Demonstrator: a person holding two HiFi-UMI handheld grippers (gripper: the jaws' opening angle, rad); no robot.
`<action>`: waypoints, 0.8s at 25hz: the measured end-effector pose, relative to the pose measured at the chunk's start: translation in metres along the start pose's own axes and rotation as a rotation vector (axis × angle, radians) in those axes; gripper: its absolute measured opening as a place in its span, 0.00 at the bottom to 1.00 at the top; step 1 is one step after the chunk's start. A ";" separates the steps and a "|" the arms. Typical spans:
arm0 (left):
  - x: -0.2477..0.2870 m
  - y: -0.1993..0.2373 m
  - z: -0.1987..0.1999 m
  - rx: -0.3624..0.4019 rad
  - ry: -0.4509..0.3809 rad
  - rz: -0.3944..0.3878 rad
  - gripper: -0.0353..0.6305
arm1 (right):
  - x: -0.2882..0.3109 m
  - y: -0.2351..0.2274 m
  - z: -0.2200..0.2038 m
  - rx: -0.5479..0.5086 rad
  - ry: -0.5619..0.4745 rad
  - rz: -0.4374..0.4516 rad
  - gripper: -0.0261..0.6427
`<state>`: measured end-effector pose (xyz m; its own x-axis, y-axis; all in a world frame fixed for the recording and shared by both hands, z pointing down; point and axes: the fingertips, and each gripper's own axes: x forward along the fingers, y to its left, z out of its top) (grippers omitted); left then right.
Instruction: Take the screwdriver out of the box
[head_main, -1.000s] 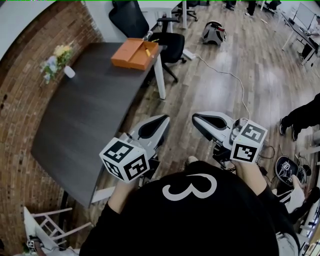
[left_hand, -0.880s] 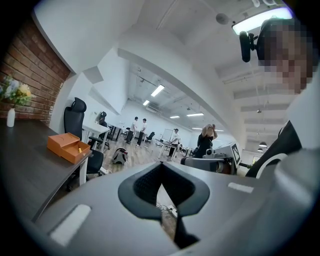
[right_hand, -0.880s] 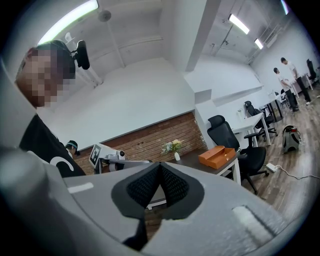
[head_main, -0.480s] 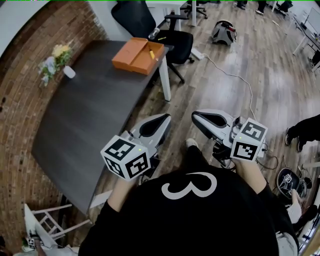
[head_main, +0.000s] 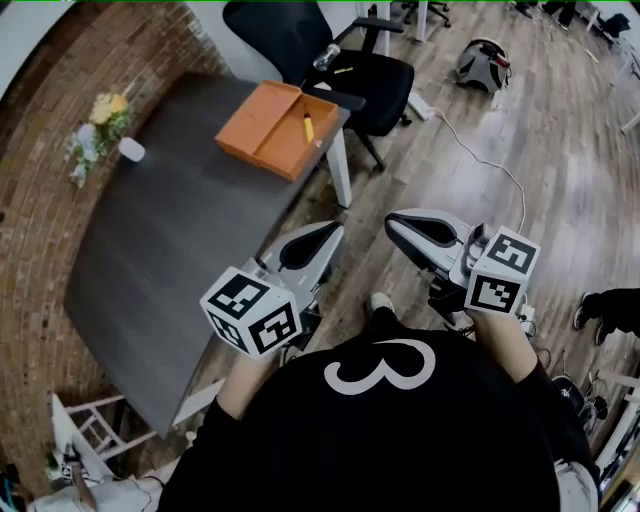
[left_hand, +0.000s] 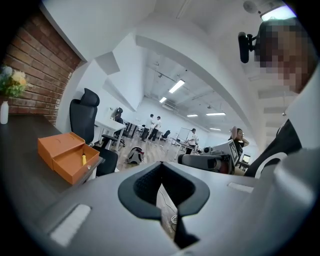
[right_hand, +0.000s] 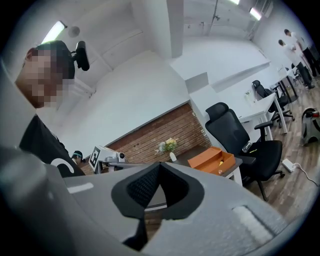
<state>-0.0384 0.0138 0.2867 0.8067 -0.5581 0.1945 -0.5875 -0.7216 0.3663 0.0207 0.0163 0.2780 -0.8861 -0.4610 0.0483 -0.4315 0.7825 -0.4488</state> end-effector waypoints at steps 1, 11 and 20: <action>0.012 0.008 0.007 0.002 -0.004 0.009 0.07 | 0.003 -0.014 0.007 0.002 0.006 0.007 0.04; 0.084 0.055 0.048 0.035 -0.032 0.084 0.07 | 0.024 -0.096 0.050 -0.015 0.036 0.080 0.04; 0.097 0.107 0.056 -0.006 -0.044 0.157 0.12 | 0.046 -0.126 0.049 0.001 0.075 0.093 0.04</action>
<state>-0.0263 -0.1404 0.2937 0.7014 -0.6812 0.2097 -0.7055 -0.6218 0.3400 0.0424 -0.1235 0.2931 -0.9326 -0.3534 0.0734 -0.3466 0.8203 -0.4549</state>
